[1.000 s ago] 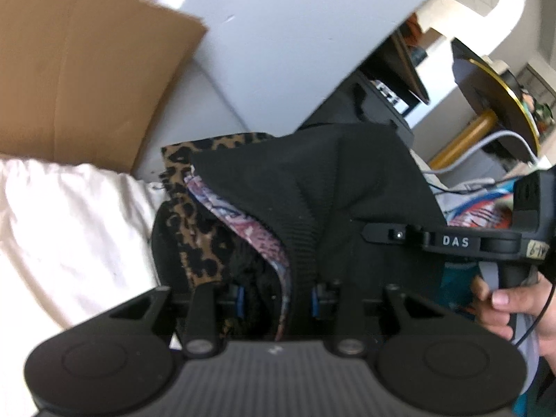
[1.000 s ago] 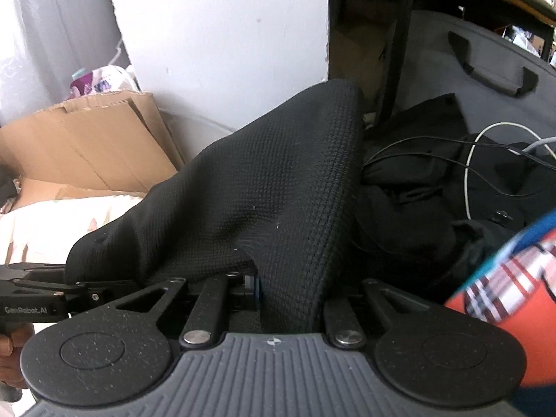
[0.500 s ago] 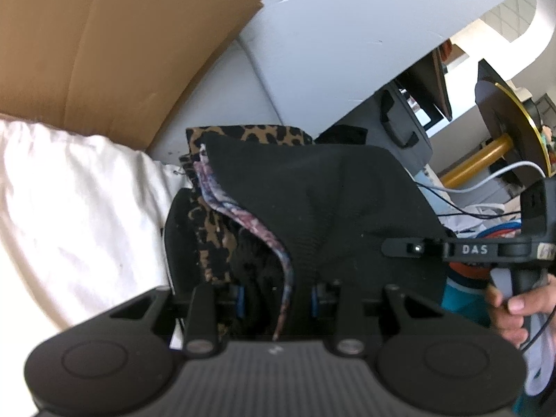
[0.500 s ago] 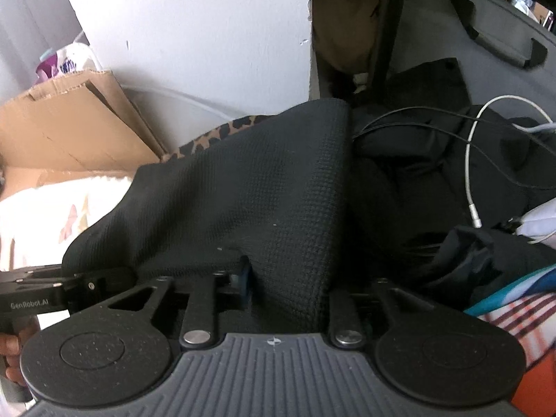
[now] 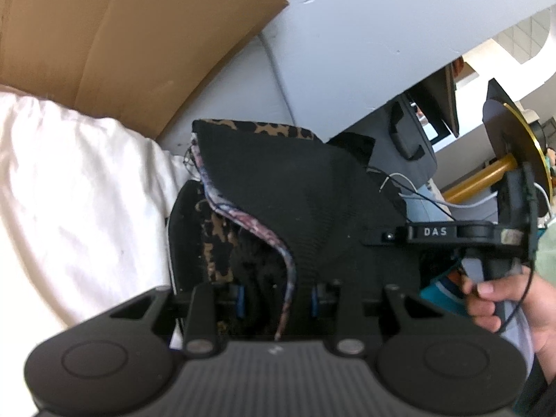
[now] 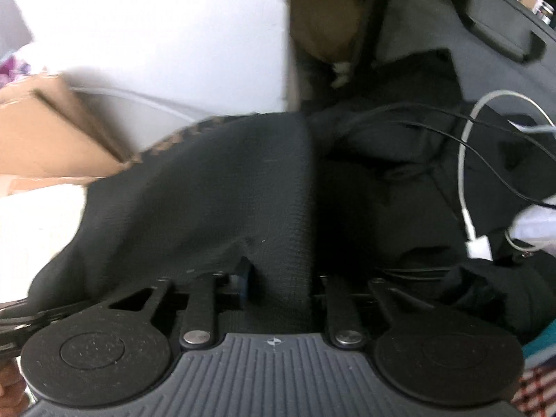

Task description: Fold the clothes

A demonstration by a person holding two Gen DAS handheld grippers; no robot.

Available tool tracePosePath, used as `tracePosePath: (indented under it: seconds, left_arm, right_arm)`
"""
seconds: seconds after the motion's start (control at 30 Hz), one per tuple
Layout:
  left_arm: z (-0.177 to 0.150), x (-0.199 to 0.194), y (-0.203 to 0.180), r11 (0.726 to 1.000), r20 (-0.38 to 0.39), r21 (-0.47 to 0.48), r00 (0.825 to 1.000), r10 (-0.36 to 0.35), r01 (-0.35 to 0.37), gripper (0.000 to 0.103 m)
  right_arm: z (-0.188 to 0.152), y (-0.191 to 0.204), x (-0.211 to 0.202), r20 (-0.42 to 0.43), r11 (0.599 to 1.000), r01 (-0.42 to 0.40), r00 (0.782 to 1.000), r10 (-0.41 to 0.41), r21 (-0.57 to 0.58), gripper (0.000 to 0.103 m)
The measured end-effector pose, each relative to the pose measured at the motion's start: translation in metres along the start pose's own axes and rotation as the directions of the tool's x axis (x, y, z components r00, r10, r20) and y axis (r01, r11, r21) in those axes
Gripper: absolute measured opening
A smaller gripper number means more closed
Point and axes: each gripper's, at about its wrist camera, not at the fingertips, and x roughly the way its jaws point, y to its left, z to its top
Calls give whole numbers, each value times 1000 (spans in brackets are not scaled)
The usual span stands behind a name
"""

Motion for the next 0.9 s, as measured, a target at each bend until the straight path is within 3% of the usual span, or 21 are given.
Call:
tracePosePath:
  seconds: [0.17, 0.43, 0.57, 0.77, 0.9]
  left_arm:
    - [1, 1, 1, 1000, -6, 6, 1000, -1, 1, 34]
    - [3, 2, 1, 1000, -18, -1, 1000, -4, 4, 34]
    - [3, 2, 6, 1000, -24, -29, 1000, -14, 13, 35]
    - [16, -9, -3, 1000, -62, 22, 998, 21, -20, 44]
    - [26, -21, 0, 1000, -47, 4, 999, 13, -13, 45]
  right_arm:
    - [8, -12, -14, 39, 990, 136, 990, -137, 22, 35]
    - [-20, 16, -38, 100, 998, 26, 995, -21, -56, 33]
    - [-49, 22, -23, 124, 998, 47, 991, -42, -38, 33]
    - [-88, 17, -5, 259, 986, 159, 951, -167, 51, 32]
    - [-109, 15, -25, 380, 988, 106, 914, -140, 111, 33]
